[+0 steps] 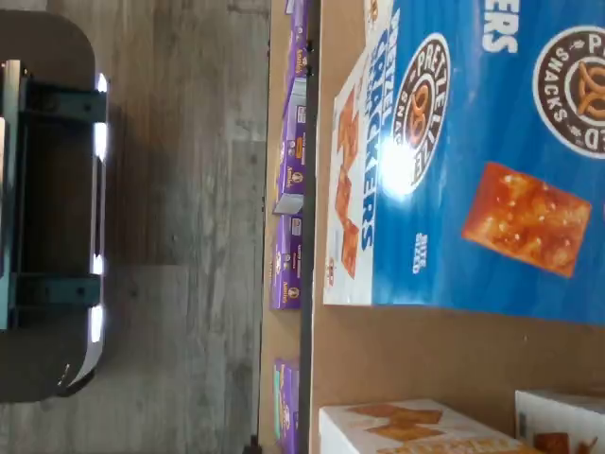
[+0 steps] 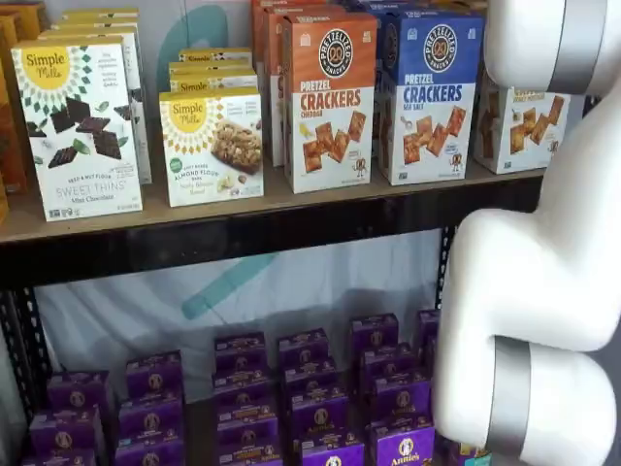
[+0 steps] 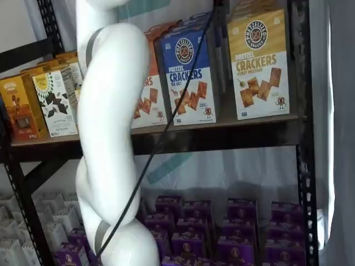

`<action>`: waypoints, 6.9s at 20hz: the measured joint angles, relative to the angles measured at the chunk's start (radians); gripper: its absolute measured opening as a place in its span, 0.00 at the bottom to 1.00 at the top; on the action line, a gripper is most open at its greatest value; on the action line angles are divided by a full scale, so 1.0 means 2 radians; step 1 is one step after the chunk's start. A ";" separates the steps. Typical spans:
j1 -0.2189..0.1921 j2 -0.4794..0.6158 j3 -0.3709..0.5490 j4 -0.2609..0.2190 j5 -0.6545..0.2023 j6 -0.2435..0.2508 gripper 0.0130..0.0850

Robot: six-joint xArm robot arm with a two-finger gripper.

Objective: Retrieve the yellow and white box located on the top shelf, the sixth one from the left

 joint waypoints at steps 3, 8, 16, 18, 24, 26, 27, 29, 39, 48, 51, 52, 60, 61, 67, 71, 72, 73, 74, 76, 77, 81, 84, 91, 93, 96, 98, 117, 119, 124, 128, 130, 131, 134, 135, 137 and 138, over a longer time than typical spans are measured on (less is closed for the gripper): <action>-0.003 0.011 -0.022 0.000 0.015 -0.001 1.00; -0.012 0.022 -0.053 0.012 0.043 0.002 1.00; -0.035 -0.016 0.004 0.059 0.012 0.005 1.00; -0.041 -0.037 0.038 0.070 -0.012 0.001 1.00; -0.056 -0.082 0.111 0.090 -0.064 -0.012 1.00; -0.060 -0.088 0.123 0.096 -0.072 -0.015 1.00; -0.062 -0.092 0.130 0.098 -0.077 -0.018 1.00; -0.066 -0.099 0.144 0.101 -0.090 -0.023 1.00; -0.069 -0.121 0.207 0.094 -0.177 -0.056 1.00; -0.063 -0.116 0.216 0.077 -0.216 -0.069 1.00; -0.058 -0.109 0.209 0.068 -0.217 -0.068 1.00; -0.055 -0.107 0.205 0.063 -0.217 -0.067 1.00; -0.037 -0.077 0.162 0.021 -0.191 -0.059 1.00; -0.037 -0.074 0.158 0.020 -0.189 -0.059 1.00; -0.027 -0.066 0.148 0.004 -0.179 -0.053 1.00; -0.017 -0.068 0.157 -0.005 -0.180 -0.047 1.00; -0.015 -0.070 0.161 -0.008 -0.183 -0.046 1.00; -0.012 -0.071 0.164 -0.011 -0.186 -0.045 1.00; -0.010 -0.072 0.168 -0.014 -0.188 -0.045 1.00; -0.007 -0.074 0.173 -0.019 -0.191 -0.043 1.00; -0.005 -0.074 0.174 -0.022 -0.192 -0.043 1.00; 0.004 -0.064 0.164 -0.048 -0.178 -0.040 1.00; 0.005 -0.059 0.159 -0.053 -0.171 -0.040 1.00; 0.001 -0.065 0.178 -0.045 -0.182 -0.042 1.00; 0.000 -0.067 0.181 -0.043 -0.184 -0.043 1.00; -0.002 -0.066 0.180 -0.037 -0.185 -0.043 0.83; -0.002 -0.065 0.179 -0.037 -0.184 -0.043 0.83; -0.009 -0.067 0.163 -0.035 -0.168 -0.048 0.72; -0.009 -0.067 0.158 -0.037 -0.162 -0.048 0.72; -0.013 -0.070 0.150 -0.037 -0.147 -0.050 0.72; -0.016 -0.078 0.159 -0.034 -0.150 -0.052 0.72; -0.019 -0.082 0.165 -0.026 -0.154 -0.053 0.67; -0.019 -0.081 0.164 -0.025 -0.153 -0.053 0.67; -0.019 -0.081 0.163 -0.025 -0.152 -0.053 0.67; -0.020 -0.081 0.162 -0.024 -0.151 -0.053 0.67; -0.021 -0.079 0.158 -0.022 -0.148 -0.053 0.67; -0.021 -0.079 0.158 -0.022 -0.147 -0.053 0.67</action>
